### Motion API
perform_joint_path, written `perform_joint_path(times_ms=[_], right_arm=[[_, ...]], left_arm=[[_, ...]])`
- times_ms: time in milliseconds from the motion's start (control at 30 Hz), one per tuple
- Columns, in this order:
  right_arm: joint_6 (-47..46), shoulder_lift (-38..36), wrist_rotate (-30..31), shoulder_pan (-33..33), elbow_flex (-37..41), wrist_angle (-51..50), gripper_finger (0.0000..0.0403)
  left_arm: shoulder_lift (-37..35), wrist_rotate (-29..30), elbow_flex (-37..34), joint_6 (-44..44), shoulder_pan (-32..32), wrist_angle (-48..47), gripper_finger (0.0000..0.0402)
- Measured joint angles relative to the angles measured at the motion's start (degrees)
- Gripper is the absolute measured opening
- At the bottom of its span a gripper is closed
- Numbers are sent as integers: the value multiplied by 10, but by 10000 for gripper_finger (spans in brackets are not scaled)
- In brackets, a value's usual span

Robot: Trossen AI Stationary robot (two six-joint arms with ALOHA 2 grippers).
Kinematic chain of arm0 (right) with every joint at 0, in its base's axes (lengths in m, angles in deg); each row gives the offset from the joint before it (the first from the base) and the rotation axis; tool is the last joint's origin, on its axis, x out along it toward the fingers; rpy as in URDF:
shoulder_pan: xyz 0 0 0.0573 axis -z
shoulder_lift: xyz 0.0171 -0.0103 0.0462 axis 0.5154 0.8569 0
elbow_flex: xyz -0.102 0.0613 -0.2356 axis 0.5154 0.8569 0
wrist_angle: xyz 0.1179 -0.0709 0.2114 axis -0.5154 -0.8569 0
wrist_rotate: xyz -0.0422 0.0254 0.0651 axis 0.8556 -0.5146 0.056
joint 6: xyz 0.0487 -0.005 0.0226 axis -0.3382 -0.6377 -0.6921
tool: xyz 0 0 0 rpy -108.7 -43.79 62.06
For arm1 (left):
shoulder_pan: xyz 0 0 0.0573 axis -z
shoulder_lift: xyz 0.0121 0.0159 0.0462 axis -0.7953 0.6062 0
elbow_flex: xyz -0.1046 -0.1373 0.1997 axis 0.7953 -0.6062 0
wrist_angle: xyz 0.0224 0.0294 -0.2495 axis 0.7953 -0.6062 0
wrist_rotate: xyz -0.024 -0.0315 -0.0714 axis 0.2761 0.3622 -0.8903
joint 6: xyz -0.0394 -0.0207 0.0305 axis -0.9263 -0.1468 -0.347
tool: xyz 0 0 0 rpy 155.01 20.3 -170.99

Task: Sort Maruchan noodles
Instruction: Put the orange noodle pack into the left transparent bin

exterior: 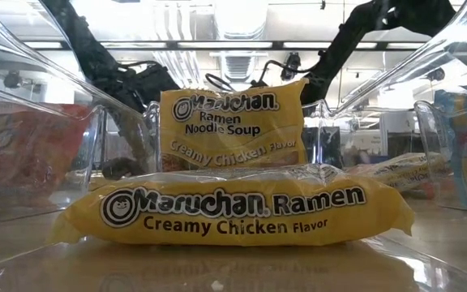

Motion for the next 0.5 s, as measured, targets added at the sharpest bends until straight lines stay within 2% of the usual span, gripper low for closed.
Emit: perform_joint_path(times_ms=[333,500], right_arm=[[-3,0,3,-1,0,5,131],[-2,-2,-2,-1,-1,4,120]], left_arm=[[0,0,1,-4,1,0,158],[-12,-9,-1,10,1,11,158]])
